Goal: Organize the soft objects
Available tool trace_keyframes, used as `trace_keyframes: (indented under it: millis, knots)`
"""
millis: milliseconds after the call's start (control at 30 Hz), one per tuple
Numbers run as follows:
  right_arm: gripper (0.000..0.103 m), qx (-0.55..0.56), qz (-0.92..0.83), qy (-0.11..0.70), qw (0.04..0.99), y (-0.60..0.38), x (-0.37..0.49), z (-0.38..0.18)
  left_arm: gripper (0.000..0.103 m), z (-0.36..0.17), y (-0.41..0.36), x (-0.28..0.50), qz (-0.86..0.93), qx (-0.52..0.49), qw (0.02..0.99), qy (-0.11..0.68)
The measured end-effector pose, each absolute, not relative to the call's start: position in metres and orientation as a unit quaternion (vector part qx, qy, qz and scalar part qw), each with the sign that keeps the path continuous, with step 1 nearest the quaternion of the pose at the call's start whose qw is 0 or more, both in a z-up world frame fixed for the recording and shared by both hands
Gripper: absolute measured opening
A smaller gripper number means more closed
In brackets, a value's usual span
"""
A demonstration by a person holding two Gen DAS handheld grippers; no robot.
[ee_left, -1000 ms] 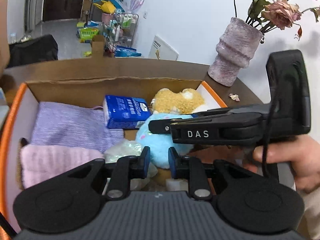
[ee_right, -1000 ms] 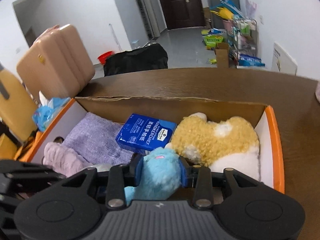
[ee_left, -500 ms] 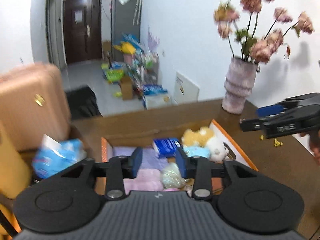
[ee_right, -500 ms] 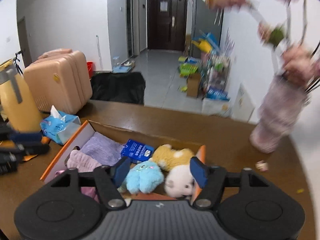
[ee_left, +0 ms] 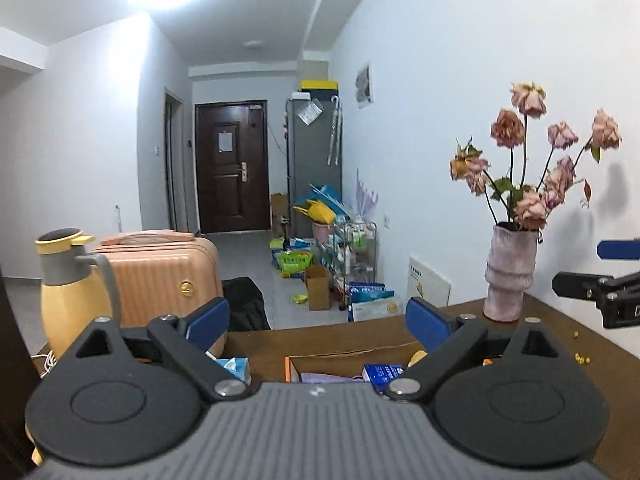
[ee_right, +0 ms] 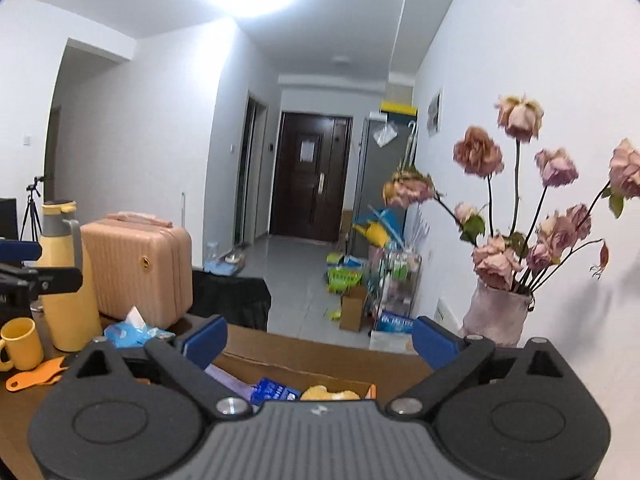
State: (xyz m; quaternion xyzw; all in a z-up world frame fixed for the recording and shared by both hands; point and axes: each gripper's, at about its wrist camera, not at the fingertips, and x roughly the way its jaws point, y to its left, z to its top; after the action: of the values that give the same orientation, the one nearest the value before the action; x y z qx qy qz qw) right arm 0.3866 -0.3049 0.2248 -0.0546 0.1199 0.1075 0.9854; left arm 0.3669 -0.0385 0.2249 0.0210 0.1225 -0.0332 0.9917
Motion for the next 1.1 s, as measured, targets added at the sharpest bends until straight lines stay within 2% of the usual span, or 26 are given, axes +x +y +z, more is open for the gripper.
trace_keyframes:
  millis: [367,800,867,1000,1100]
  knots:
    - [0.1,-0.002,0.106,0.107,0.989,-0.302,0.327,0.221,0.1,0.22,-0.026,0.303,-0.033,0.014,0.994,0.104]
    - [0.1,0.0,0.1,0.101,0.99,-0.303,0.143,0.142,0.103,0.148,0.002,0.116,-0.022,0.048,0.997,0.056]
    - [0.102,-0.013,0.105,0.101,0.989,-0.3,0.112,0.129,0.103,0.137,0.008,0.083,-0.013,0.035,0.998,0.044]
    - [0.103,-0.015,0.089,0.104,0.99,-0.291,0.054,0.097,0.103,0.11,0.018,0.034,0.003,0.0,0.998,0.061]
    - [0.103,0.011,0.062,0.094,0.994,-0.283,0.016,0.078,0.103,0.093,0.019,0.01,0.031,0.023,0.997,0.071]
